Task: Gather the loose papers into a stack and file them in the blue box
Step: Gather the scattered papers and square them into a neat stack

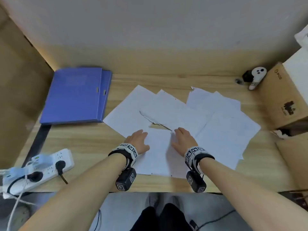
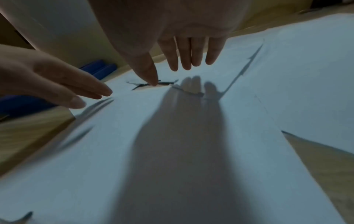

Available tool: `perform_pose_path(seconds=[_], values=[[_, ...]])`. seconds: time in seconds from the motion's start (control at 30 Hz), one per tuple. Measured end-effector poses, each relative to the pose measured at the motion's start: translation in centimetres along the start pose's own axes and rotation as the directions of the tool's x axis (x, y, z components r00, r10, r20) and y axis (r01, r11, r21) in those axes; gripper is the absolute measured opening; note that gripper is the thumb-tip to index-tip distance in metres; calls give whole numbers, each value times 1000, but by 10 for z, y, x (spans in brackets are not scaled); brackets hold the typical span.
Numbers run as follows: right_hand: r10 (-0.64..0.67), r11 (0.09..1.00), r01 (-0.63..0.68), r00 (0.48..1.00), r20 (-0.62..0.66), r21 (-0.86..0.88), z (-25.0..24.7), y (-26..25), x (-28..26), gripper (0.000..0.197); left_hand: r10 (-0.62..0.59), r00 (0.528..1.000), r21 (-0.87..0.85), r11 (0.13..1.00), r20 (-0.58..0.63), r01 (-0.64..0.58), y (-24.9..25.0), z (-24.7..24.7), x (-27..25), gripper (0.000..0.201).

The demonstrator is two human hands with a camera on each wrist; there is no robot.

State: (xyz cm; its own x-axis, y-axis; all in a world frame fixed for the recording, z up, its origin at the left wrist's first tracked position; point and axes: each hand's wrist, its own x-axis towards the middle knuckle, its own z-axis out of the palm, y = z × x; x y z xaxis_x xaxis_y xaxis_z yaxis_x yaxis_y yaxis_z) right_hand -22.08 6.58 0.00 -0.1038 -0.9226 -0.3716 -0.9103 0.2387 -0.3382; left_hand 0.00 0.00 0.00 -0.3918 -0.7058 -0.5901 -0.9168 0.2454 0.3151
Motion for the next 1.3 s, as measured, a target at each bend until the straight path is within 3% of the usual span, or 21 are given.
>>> perform_pose_path(seconds=[0.13,0.33,0.43,0.57,0.67,0.8,0.9,1.0,1.1,1.2,1.3], values=[[50,997,-53,997,-63,-53,9,11,7,35,5,999,0,1000,-39,-5,-7,18,-4,65],[77,980,-86,995,-58,-181,16,17,14,40,37,998,13,999,-55,-37,-8,19,-4,64],[76,974,-90,994,-73,-207,13,18,19,36,121,992,100,988,-41,-117,-7,20,-12,71],[54,976,-74,993,-101,-203,12,24,25,29,276,953,274,914,126,-301,-13,32,-25,93],[45,976,-71,991,-128,-204,14,29,31,34,273,936,371,864,221,-340,-15,42,-30,102],[29,982,-53,991,-133,-179,9,34,37,35,255,952,470,828,171,-306,-3,47,-28,99],[32,987,-51,992,-124,-155,-1,39,38,34,297,953,522,805,55,-281,6,49,-23,90],[83,995,-89,991,-107,-52,-15,55,36,34,346,935,462,843,-74,-275,10,49,-16,63],[155,978,-127,973,-168,167,-33,77,26,24,341,920,364,896,-193,-255,18,43,-13,37],[285,900,-169,926,-250,401,-55,96,14,13,153,963,83,987,-222,-138,24,22,-12,30],[371,825,-171,882,-289,539,-79,108,7,10,0,960,-209,976,-280,-61,27,-7,-10,8]])
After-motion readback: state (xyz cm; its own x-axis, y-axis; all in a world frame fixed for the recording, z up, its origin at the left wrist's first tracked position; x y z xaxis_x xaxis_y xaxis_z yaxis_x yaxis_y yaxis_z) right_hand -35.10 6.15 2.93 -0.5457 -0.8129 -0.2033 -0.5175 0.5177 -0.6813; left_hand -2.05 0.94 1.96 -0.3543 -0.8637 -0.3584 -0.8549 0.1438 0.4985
